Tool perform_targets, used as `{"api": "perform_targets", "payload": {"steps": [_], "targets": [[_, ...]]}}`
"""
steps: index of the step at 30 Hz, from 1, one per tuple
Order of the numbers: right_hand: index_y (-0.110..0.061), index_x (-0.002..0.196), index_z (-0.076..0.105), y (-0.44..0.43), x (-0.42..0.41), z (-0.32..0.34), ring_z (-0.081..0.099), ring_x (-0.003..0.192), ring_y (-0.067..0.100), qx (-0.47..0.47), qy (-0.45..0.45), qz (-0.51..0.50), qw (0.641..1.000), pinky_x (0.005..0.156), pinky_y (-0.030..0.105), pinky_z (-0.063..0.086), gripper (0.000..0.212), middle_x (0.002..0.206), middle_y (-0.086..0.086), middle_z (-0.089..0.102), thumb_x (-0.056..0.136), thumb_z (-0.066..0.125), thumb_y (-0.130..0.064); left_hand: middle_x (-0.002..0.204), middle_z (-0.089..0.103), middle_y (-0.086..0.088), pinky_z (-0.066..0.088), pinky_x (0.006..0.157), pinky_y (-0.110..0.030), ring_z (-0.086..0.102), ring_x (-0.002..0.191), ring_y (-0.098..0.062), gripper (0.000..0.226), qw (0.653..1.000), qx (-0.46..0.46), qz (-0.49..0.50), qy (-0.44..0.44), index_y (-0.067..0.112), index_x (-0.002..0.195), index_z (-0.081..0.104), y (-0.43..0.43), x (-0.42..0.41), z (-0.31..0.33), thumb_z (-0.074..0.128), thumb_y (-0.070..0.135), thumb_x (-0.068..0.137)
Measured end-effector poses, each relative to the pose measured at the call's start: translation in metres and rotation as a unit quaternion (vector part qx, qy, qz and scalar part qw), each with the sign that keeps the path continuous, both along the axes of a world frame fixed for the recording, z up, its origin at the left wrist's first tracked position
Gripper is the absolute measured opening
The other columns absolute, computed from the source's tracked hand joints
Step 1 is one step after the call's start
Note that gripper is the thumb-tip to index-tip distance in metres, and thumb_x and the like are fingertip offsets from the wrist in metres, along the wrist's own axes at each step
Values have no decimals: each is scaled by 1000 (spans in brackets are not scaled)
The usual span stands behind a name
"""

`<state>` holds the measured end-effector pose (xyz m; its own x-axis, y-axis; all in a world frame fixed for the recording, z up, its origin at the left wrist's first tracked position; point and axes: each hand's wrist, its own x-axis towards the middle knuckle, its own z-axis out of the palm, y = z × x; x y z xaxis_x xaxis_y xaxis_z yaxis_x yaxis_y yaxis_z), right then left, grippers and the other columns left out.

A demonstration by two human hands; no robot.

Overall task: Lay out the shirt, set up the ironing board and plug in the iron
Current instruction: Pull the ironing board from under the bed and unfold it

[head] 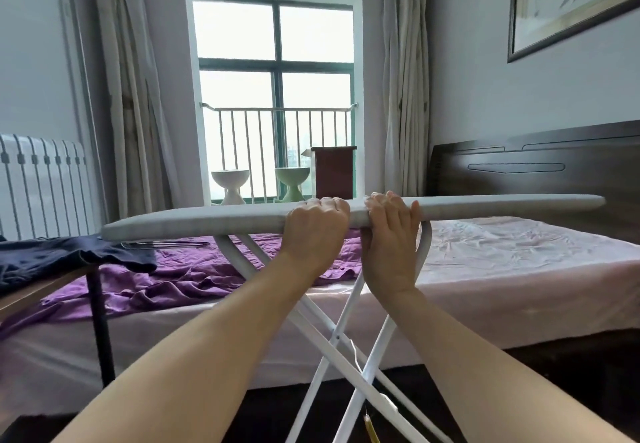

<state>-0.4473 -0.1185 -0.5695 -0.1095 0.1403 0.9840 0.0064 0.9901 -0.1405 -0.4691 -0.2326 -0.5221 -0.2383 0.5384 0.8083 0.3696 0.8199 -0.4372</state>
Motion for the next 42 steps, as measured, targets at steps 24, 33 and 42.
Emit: {"api": "perform_targets", "payload": {"steps": [24,33,42], "targets": [[-12,102,67,-11,13,83,56,111,25,-141,-406,-31,902,100,35,27,51,116,8,67,90,22,-32,139,49,-10,35,106,-39,45,127,-28,41,862,20,-79,-500,16,129,52,-21,-21,66,33,31,95],[-17,152,6,-20,78,97,-2,148,15,-158,-653,1,741,119,37,-2,54,161,-1,2,101,14,-34,160,-1,-2,-3,120,-40,-5,147,-19,55,807,-99,3,-583,19,150,3,-31,43,53,11,40,100],[-17,150,-13,-15,115,124,-20,145,17,-184,-756,26,628,119,39,-12,59,159,-1,-19,101,11,-41,158,-18,0,-14,117,-40,-21,144,-17,57,760,-145,23,-633,20,148,-11,-26,78,65,5,43,99]]}}
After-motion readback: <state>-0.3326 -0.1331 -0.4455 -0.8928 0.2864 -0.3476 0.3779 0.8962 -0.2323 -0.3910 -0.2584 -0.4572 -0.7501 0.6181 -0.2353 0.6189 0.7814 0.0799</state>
